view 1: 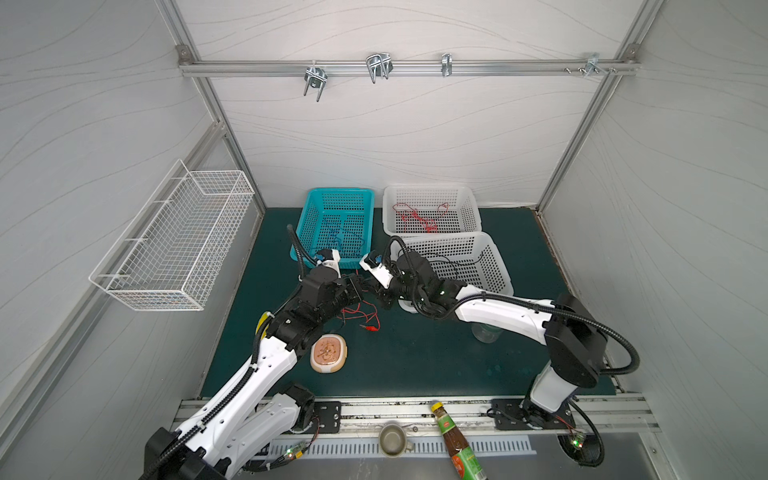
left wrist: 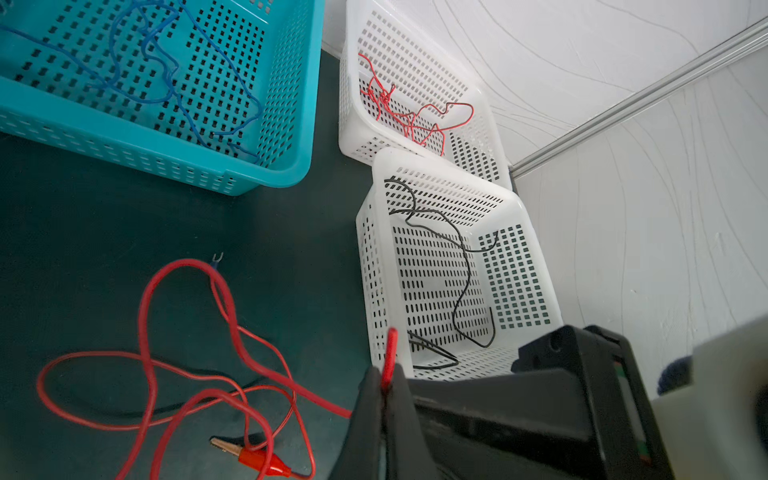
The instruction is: Untangle the cables
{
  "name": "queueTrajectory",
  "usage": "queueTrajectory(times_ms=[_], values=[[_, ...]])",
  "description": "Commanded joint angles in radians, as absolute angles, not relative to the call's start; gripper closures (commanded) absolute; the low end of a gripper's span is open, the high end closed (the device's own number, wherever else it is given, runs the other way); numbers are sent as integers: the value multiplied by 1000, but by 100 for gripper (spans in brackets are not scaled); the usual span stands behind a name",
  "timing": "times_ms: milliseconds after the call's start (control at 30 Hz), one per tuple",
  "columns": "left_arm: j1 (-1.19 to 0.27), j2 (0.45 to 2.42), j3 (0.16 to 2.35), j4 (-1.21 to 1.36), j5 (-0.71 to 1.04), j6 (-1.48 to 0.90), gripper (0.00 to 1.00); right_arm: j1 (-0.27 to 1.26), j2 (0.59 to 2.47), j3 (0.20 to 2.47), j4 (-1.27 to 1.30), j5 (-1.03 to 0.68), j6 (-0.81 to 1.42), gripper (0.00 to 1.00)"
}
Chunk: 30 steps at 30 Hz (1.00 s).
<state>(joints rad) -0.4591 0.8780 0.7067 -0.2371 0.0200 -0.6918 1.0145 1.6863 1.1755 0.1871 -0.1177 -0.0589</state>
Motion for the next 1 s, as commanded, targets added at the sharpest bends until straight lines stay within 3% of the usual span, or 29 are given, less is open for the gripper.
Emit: queueTrajectory(times_ms=[0, 167, 233, 300, 367, 433, 567, 967], values=[[-462, 866, 752, -212, 6, -690, 100, 1019, 1696, 1194, 207, -111, -70, 100], [-461, 860, 749, -219, 2, -688, 100, 1018, 1687, 1184, 216, -91, -75, 100], [-461, 854, 745, -222, 3, -684, 94, 1016, 1687, 1184, 216, -85, -76, 100], [-462, 844, 735, -216, 1, -679, 70, 1016, 1687, 1189, 211, -84, -77, 100], [-462, 835, 726, -206, 0, -671, 39, 1016, 1684, 1192, 203, -78, -77, 100], [-462, 829, 720, -202, 0, -663, 28, 1016, 1680, 1190, 199, -68, -77, 100], [-462, 810, 719, -212, -1, -636, 23, 999, 1671, 1192, 180, -41, -76, 100], [-462, 723, 701, -260, -64, -612, 23, 883, 1595, 1174, 213, 28, -43, 100]])
